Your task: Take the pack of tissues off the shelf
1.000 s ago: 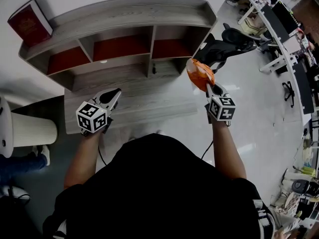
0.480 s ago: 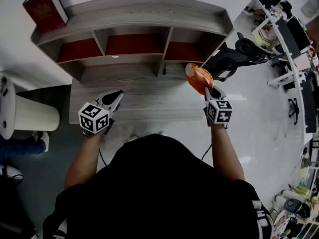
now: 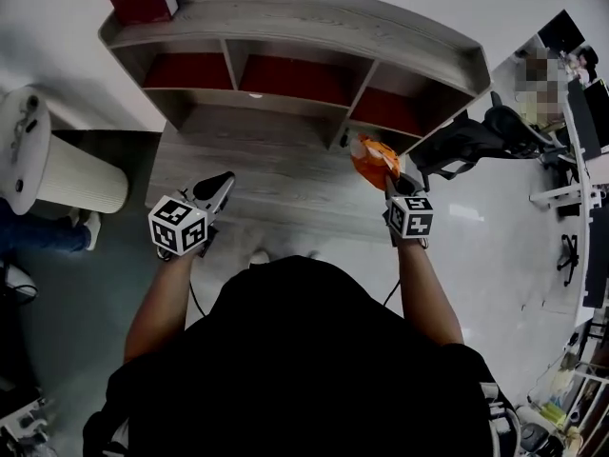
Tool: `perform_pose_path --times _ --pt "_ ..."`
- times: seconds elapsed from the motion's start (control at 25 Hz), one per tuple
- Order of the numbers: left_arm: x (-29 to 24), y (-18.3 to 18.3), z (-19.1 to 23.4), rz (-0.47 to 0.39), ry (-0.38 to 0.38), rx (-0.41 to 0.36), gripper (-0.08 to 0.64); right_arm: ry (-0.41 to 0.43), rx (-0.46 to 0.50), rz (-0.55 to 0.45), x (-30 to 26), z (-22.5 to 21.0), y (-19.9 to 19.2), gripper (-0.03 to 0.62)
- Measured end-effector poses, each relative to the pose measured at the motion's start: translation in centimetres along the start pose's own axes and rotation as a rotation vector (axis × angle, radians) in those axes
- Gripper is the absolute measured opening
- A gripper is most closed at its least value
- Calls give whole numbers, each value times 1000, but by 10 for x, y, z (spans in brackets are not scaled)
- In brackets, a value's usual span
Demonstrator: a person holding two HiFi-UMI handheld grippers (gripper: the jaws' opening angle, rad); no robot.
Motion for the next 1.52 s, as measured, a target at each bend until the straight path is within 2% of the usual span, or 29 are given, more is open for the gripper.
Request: perform_pose_path --times 0.52,0.88,1.32,1.52 --pt "39 -30 10 5 162 67 18 170 68 125 -74 45 -55 31" --pt "61 -48 7 14 257 103 18 271 169 224 -110 79 -104 31" --pt "90 -65 8 58 343 114 18 322 240 310 -145 92 -160 31" --pt "86 -65 10 71 345 114 18 345 285 340 -161 97 -179 31"
Point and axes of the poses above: the fingertips, and each gripper's own axes: x backward along the fingers, z to its left, y out of its top, the point moved 1 cm from there along x, backward along the fingers, and after that the axes turned 4 degrees about -z, right-handed, at the moved point
